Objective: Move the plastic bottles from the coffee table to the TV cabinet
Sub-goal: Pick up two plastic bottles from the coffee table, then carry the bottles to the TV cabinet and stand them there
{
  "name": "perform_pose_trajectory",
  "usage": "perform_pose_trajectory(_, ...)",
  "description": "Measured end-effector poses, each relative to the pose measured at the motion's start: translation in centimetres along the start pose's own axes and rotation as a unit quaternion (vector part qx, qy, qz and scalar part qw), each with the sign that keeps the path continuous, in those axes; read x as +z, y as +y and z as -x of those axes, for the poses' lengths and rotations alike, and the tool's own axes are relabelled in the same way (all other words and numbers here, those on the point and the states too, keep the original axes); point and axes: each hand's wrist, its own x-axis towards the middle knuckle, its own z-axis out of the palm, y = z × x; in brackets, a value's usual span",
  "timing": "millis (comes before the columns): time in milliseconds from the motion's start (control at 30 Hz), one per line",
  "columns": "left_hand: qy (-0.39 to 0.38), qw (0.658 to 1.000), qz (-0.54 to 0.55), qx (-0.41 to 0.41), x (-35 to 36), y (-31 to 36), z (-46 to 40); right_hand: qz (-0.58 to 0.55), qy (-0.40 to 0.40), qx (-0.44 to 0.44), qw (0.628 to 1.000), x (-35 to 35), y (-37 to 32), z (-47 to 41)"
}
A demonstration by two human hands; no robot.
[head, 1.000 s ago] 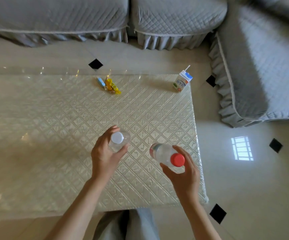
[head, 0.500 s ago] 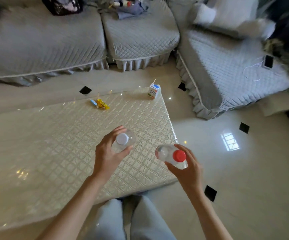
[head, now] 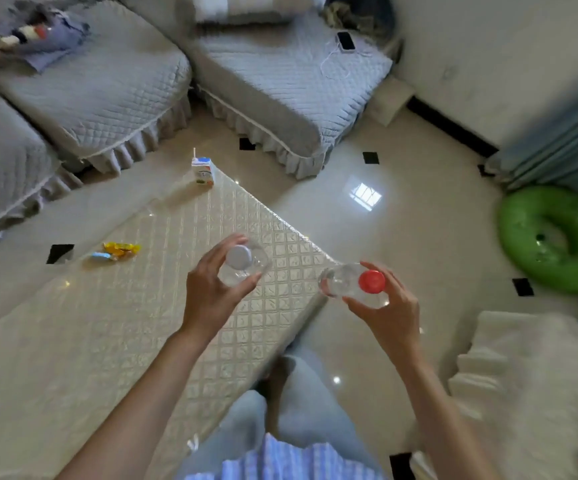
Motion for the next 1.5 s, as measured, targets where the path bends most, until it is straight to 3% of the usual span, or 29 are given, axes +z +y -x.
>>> perform_pose_trajectory(267,-0.126,0.989,0.029,0.076,0.4,0.1,4.0,0.039,0.116,0.101,0.987,-2.7,-1.1,11.7)
perform_pose_trajectory(467,-0.248,0.959,0.076,0.114,2.8,2.0,7.5,0.063,0.196,0.17,0.964,-4.4,-1.5,20.9)
perform_pose_trajectory(967,-0.479,0.821,0.095,0.296,4.7,8.3,25.9,0.072,0.383,0.329,0.86,-6.1,-9.8,48.0)
perform_pose_trajectory(1267,-0.589,0.738,0.108,0.312,1.2,10.3,39.8,0.078,0.48,0.431,0.76,-3.7,-18.1,64.4)
perform_pose_trajectory(1500,-0.676,0.647,0.123,0.331,1.3,12.9,47.4,0.152,0.5,0.511,0.682,-1.8,-22.0,72.5)
